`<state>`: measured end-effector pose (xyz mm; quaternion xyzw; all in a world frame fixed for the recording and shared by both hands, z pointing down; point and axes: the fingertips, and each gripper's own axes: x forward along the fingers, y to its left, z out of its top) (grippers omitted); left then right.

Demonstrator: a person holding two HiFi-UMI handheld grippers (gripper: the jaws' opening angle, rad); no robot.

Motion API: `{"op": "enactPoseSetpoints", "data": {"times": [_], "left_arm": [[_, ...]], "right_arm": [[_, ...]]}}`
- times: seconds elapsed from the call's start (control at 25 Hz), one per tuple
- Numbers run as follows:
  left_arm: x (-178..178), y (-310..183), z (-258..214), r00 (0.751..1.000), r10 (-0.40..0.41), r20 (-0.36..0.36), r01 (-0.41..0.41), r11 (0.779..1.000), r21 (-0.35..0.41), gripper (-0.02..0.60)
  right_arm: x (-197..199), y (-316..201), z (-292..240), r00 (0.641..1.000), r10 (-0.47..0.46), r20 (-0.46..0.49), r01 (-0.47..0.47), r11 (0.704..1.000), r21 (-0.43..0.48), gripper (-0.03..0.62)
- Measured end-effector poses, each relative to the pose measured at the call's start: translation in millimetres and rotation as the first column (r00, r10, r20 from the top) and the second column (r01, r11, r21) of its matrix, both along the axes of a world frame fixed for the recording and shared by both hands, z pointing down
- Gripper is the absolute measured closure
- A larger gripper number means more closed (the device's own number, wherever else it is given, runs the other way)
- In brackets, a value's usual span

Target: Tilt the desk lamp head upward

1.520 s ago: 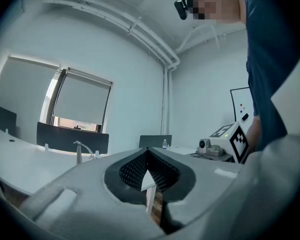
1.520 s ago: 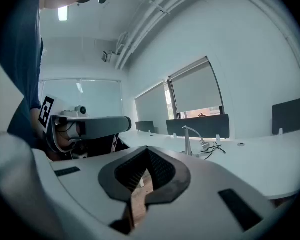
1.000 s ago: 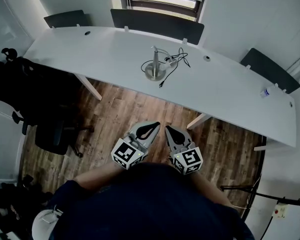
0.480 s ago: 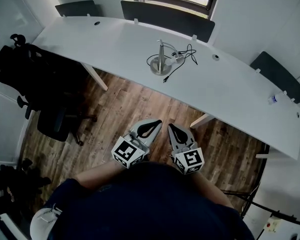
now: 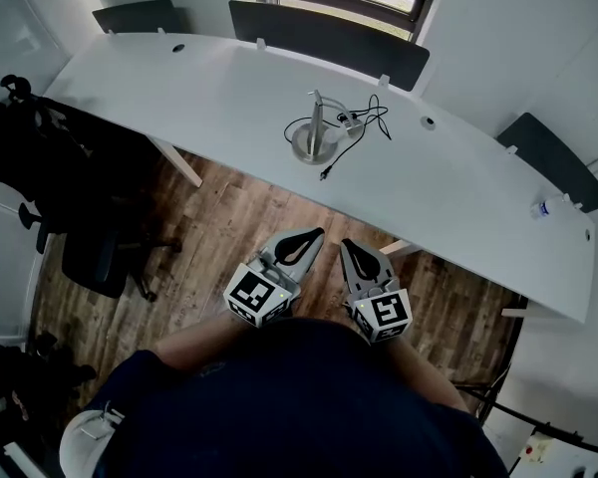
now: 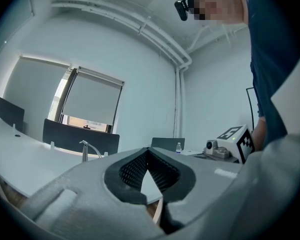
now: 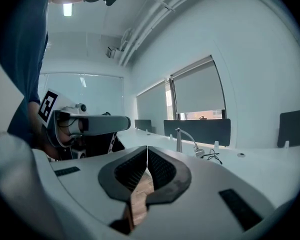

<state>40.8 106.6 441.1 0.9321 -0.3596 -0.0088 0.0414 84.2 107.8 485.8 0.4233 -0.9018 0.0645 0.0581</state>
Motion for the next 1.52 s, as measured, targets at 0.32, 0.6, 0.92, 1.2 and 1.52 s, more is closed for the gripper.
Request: {"op": "enactPoseSetpoints", "data": {"times": [0.32,0.6,0.92,1.2,1.52], "left_arm": [[-34,-110,-1,0.998,0.064,-0.009,-0.064,0.998,0.005,0.575],[-64,-184,1,0.993,0.12,-0.007,-0.12,0.993,0.002,0.575],[-57,-227,9,0.993,0.115,-0.034,-0.116,0.992,-0.045,0.575],[-53,-259,24,0.999,0.047,0.023,-0.046,0.997,-0.063,0.575],[-47,-287,51,0.995,-0.027,0.094,0.038,0.993,-0.115,0.575]], "right_arm": [[-24,-105,-1,0.996,0.09,-0.028,-0.09,0.996,-0.005,0.582],[-41,-173,-11,0.977,0.201,-0.071,-0.201,0.98,0.0,0.583],[-26,-216,-4,0.968,0.232,-0.099,-0.235,0.972,-0.012,0.583],[-14,-250,-1,0.978,0.192,-0.078,-0.194,0.98,-0.028,0.583],[1,-287,18,0.976,0.143,-0.164,-0.148,0.989,-0.021,0.582]]}}
